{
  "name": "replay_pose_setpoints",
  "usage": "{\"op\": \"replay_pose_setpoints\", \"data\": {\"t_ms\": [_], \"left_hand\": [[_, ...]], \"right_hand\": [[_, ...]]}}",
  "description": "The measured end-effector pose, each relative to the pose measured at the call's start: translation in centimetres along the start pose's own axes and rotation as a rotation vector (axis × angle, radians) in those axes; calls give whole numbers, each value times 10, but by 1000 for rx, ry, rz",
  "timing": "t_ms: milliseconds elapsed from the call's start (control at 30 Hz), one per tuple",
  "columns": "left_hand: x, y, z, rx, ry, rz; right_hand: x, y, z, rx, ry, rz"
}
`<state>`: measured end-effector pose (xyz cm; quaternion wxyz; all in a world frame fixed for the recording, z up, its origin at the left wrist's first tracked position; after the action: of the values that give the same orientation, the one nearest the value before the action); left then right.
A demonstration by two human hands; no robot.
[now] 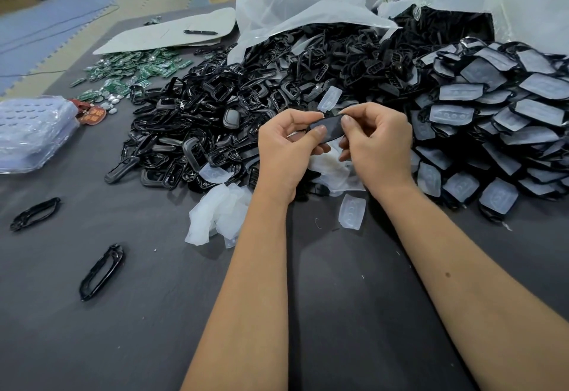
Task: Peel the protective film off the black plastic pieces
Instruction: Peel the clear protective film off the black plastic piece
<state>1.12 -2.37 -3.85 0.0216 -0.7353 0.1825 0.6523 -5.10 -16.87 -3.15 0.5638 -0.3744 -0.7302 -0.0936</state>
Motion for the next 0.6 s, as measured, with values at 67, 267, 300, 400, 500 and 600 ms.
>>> {"op": "replay_pose_setpoints", "data": {"t_ms": [67, 267, 300, 400, 500, 600], "left_hand": [[0, 0, 0, -10, 18, -54], [0, -1, 0, -7, 40, -21], [0, 0, 0, 4, 37, -11], [1, 2, 0, 29, 28, -9], [2, 2, -1, 21, 17, -13], [2, 0, -1, 3, 3, -8]], "right_hand": [[0, 0, 2, -14, -23, 64], [0, 1, -1, 42, -14, 13], [-2, 2, -1, 60, 15, -28], [-8, 3, -2, 101, 143, -221], [-11, 4, -3, 115, 223, -320], [-11, 4, -4, 115, 239, -336]]}}
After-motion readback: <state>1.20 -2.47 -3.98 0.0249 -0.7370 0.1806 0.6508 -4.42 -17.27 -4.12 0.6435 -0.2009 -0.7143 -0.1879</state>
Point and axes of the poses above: each hand's wrist, its own z-axis away from the middle knuckle, its own y-axis out of the palm, x = y × z, the point moved 5 cm from there along -z, towards the middle knuckle, and after that the axes turned 6 degrees about z, right-handed, at the moved point
